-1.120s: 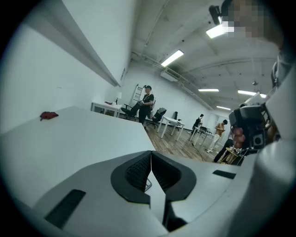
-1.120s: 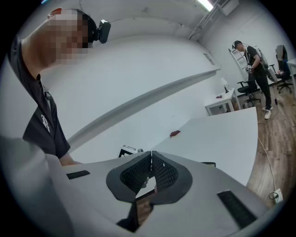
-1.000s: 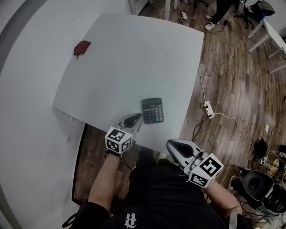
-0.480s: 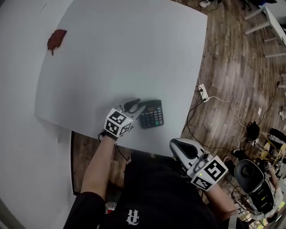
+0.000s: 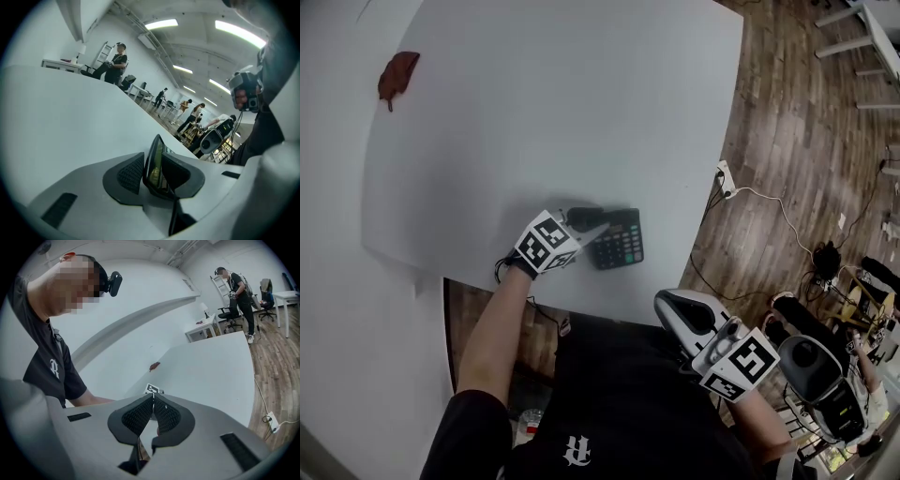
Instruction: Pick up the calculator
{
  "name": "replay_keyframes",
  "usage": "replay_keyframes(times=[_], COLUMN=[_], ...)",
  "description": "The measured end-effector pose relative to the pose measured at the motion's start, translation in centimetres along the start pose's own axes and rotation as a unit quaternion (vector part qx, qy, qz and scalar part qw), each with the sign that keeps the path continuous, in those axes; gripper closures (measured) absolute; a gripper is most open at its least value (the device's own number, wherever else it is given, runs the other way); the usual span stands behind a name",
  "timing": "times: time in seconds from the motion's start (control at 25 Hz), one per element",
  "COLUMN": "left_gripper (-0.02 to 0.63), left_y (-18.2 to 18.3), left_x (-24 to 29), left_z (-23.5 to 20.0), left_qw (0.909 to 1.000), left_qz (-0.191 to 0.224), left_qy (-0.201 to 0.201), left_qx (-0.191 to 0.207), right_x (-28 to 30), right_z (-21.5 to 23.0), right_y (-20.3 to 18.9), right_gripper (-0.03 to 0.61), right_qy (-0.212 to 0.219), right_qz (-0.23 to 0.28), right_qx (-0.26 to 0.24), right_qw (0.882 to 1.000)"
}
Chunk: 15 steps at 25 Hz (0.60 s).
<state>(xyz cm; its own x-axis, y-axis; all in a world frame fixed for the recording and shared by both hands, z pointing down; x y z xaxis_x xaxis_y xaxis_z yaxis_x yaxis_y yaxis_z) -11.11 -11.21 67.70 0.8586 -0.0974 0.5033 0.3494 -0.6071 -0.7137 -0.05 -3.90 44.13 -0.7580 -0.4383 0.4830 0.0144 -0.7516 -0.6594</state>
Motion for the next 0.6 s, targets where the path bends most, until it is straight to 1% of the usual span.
replay_keyframes(times=[0.08,0.12,0.2,0.24,0.32,0.4,0.48,0.6], left_gripper=[0.499,0.500,0.501,0.511,0.531,0.535,0.541,0.561], left_y=[-0.4,-0.3,0.0,0.1,0.2,0.2,0.2,0.0], left_x=[0.4,0.6,0.8,0.9,1.1,1.2,1.2,0.8], left_z=[-0.1,-0.2,-0.3,-0.3,-0.2,-0.2,-0.4,-0.5], left_qw=[0.9996,0.9994,0.9994,0.9993,0.9987,0.9981,0.9975,0.9950], left_qz=[-0.022,-0.026,-0.023,-0.023,-0.029,-0.035,-0.037,-0.023], left_qy=[-0.009,-0.012,-0.022,-0.029,-0.042,-0.050,-0.060,-0.080], left_qx=[0.015,0.018,0.009,0.006,0.007,0.008,-0.008,-0.056], right_x=[0.1,0.1,0.1,0.0,0.0,-0.1,-0.2,-0.3], right_z=[0.3,0.4,0.5,0.5,0.6,0.8,0.9,0.9], right_y=[0.0,-0.1,-0.2,-0.2,-0.3,-0.3,-0.3,-0.5], right_gripper=[0.563,0.563,0.563,0.563,0.563,0.563,0.563,0.563], right_qy=[-0.003,-0.003,-0.004,-0.004,-0.006,-0.009,-0.009,-0.008], right_qz=[-0.002,-0.003,-0.005,-0.005,-0.006,-0.006,-0.005,-0.002], right_qx=[0.003,0.005,0.007,0.008,0.009,0.011,0.013,0.012], right_qw=[1.000,1.000,1.000,1.000,1.000,1.000,1.000,1.000])
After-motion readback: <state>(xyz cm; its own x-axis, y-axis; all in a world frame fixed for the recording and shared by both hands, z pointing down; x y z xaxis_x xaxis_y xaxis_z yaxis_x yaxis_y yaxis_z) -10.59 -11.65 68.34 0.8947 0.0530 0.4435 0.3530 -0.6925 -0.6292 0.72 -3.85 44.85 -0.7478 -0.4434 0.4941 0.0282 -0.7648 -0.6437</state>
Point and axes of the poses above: the fingertips, and each gripper's own axes: x forward along the fingers, z to its right, y out of its top, the point moved 4 cm from there along -x, backward along the fingers, and after that the axes turned 2 degrees about x, right-handed, at the moved point
